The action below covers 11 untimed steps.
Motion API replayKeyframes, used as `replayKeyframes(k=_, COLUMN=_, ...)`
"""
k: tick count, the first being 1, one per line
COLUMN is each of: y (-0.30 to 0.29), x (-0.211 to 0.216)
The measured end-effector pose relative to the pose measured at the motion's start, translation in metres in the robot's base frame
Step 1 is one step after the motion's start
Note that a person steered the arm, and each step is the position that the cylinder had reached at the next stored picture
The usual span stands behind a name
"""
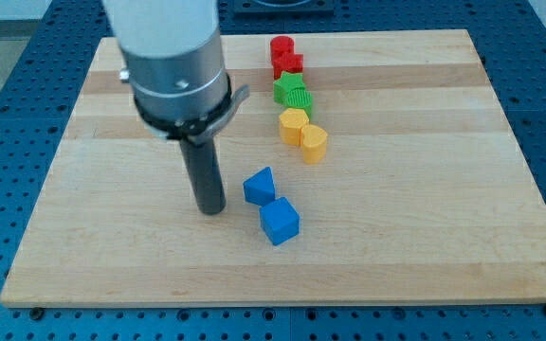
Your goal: Move the blue cube slightly towards right
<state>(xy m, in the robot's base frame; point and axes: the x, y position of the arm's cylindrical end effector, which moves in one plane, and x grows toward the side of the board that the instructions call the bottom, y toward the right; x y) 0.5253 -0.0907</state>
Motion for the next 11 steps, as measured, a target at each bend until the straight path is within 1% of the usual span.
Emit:
replayKeyframes(k=1, y=0.024, x=0.002)
replayKeyframes(k=3, y=0.074, x=-0.039)
replayKeyframes(k=4, y=0.071, x=-0.024)
replayKeyframes(k=5, y=0.073, x=-0.023)
replayKeyframes(k=6, y=0.05, x=-0.021)
replayKeyframes(k=7, y=-0.039, x=-0.012)
replayKeyframes(k=8, y=-0.042, x=0.034)
replayKeyframes(k=9, y=0.003, x=0.059)
replayKeyframes(k=10, y=0.041, x=0.048)
replayKeyframes(k=11, y=0.057, x=0.024)
